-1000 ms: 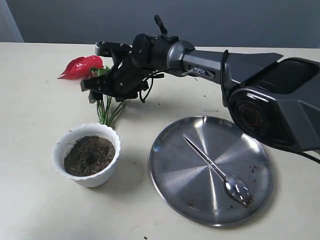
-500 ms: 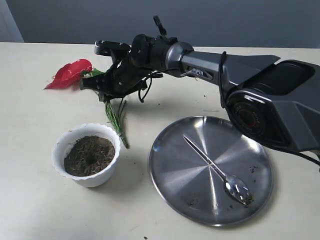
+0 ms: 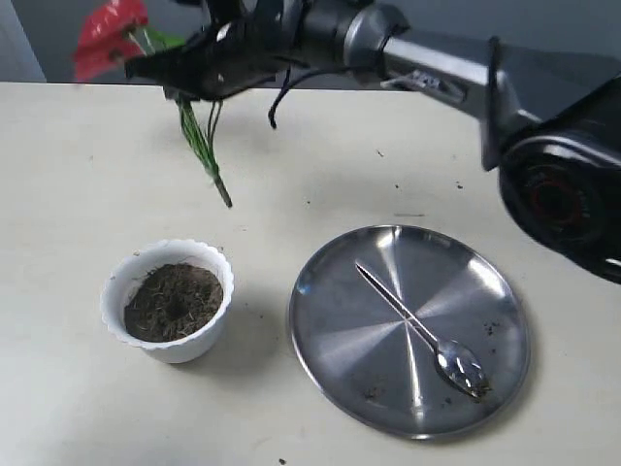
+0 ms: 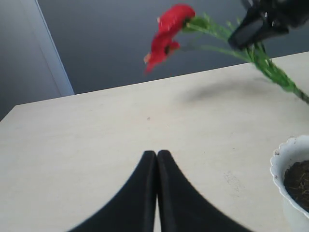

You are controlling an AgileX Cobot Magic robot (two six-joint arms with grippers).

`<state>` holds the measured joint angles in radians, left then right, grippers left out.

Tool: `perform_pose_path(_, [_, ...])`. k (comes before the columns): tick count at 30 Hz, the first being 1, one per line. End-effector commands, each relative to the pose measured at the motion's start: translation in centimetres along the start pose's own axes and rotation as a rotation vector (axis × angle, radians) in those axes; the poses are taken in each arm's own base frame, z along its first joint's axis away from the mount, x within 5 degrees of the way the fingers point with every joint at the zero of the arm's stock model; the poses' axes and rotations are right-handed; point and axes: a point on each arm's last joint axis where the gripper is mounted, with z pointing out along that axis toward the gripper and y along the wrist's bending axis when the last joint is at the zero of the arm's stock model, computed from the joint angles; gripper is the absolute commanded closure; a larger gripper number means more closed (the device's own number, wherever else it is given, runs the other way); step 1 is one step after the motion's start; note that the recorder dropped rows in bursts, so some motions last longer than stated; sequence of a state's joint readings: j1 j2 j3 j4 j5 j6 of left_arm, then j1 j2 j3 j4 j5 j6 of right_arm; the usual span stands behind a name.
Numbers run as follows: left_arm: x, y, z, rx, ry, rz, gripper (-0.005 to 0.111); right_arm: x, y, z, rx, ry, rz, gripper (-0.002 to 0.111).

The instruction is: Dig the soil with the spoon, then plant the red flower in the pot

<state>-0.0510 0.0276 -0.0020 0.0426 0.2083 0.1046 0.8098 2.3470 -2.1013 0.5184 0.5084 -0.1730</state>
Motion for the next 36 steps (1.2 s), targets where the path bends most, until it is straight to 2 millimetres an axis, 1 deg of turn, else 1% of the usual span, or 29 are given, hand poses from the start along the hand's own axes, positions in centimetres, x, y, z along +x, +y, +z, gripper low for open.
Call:
perform_pose_path(1, [0.0, 0.0, 0.0, 0.0, -0.01, -0.003, 0.106, -3.7, 4.2, -5.4, -0.032, -0.192, -0.116, 0.109])
perform_pose_path(3, [0.0, 0.0, 0.0, 0.0, -0.01, -0.003, 0.106, -3.9, 5.5, -7.3, -0.029, -0.268, -0.123, 0.109])
perform_pose_path(4, [0.0, 0.0, 0.0, 0.0, -0.01, -0.003, 0.106, -3.5, 5.7, -7.8, -0.019, -0.288, -0.124, 0.109])
perform_pose_path(7, [0.0, 0.0, 0.0, 0.0, -0.01, -0.003, 0.106, -2.0, 6.7, -10.4, 0.02, -0.4, -0.157, 0.109])
perform_pose_path(9, [0.0, 0.0, 0.0, 0.0, -0.01, -0.003, 0.106, -0.2, 7.3, -12.5, 0.052, -0.492, -0.162, 0.109])
perform_pose_path(10, [0.0, 0.0, 0.0, 0.0, -0.01, -0.003, 0.106, 0.3, 7.7, -13.7, 0.06, -0.553, -0.17, 0.109])
perform_pose_path(11, [0.0, 0.0, 0.0, 0.0, -0.01, -0.003, 0.106, 1.5, 7.8, -14.6, 0.075, -0.592, -0.184, 0.109])
perform_pose_path(12, [0.0, 0.0, 0.0, 0.0, -0.01, -0.003, 0.106, 2.7, 8.0, -15.3, 0.081, -0.625, -0.214, 0.109])
perform_pose_path(14, [0.0, 0.0, 0.0, 0.0, -0.01, -0.003, 0.106, 5.2, 8.1, -15.9, 0.068, -0.643, -0.282, 0.109])
perform_pose_path(16, [0.0, 0.0, 0.0, 0.0, -0.01, -0.003, 0.106, 7.0, 8.3, -15.8, 0.001, -0.639, -0.306, 0.109])
perform_pose_path(18, [0.0, 0.0, 0.0, 0.0, -0.01, -0.003, 0.106, 8.7, 8.7, -15.5, -0.124, -0.637, -0.305, 0.109])
perform_pose_path(21, [0.0, 0.0, 0.0, 0.0, -0.01, -0.003, 0.106, 10.2, 9.7, -14.9, -0.308, -0.659, -0.355, 0.109])
perform_pose_path(23, [0.0, 0.0, 0.0, 0.0, -0.01, -0.003, 0.106, 11.1, 10.1, -14.0, -0.395, -0.693, -0.427, 0.109])
perform_pose_path(24, [0.0, 0.0, 0.0, 0.0, -0.01, -0.003, 0.106, 11.3, 10.1, -13.7, -0.41, -0.708, -0.425, 0.109])
perform_pose_path(26, [0.0, 0.0, 0.0, 0.0, -0.01, -0.003, 0.106, 11.9, 9.7, -12.6, -0.42, -0.73, -0.391, 0.109])
perform_pose_path(27, [0.0, 0.0, 0.0, 0.0, -0.01, -0.003, 0.106, 12.5, 9.3, -11.8, -0.41, -0.71, -0.372, 0.109])
perform_pose_path(29, [0.0, 0.0, 0.0, 0.0, -0.01, -0.003, 0.106, 13.2, 8.9, -10.9, -0.413, -0.684, -0.349, 0.109])
perform_pose_path(36, [0.0, 0.0, 0.0, 0.0, -0.01, -0.003, 0.106, 14.2, 8.4, -9.8, -0.407, -0.654, -0.326, 0.109])
